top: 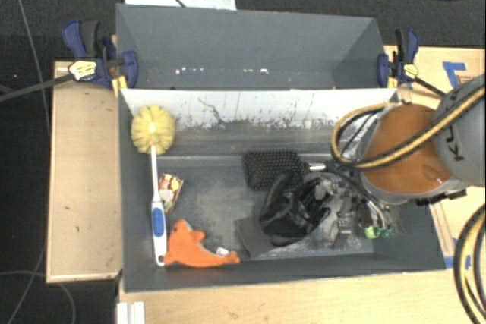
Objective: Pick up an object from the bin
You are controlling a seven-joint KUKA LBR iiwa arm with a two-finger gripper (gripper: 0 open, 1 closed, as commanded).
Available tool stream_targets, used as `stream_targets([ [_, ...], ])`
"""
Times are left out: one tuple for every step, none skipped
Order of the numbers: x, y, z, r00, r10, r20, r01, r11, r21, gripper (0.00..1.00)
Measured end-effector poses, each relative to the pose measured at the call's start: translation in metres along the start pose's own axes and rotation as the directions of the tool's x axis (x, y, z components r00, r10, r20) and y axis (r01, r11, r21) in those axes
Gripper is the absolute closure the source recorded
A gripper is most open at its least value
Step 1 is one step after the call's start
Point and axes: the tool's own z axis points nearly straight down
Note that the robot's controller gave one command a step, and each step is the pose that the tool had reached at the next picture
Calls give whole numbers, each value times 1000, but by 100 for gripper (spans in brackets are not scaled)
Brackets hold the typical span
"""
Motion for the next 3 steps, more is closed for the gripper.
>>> stream_targets([
  [-59,6,4,952,-305,2,305,952,0,100],
  [-59,6,4,953,-304,2,304,953,0,100],
  [-27,-8,12,886,-464,5,464,886,1,0],
])
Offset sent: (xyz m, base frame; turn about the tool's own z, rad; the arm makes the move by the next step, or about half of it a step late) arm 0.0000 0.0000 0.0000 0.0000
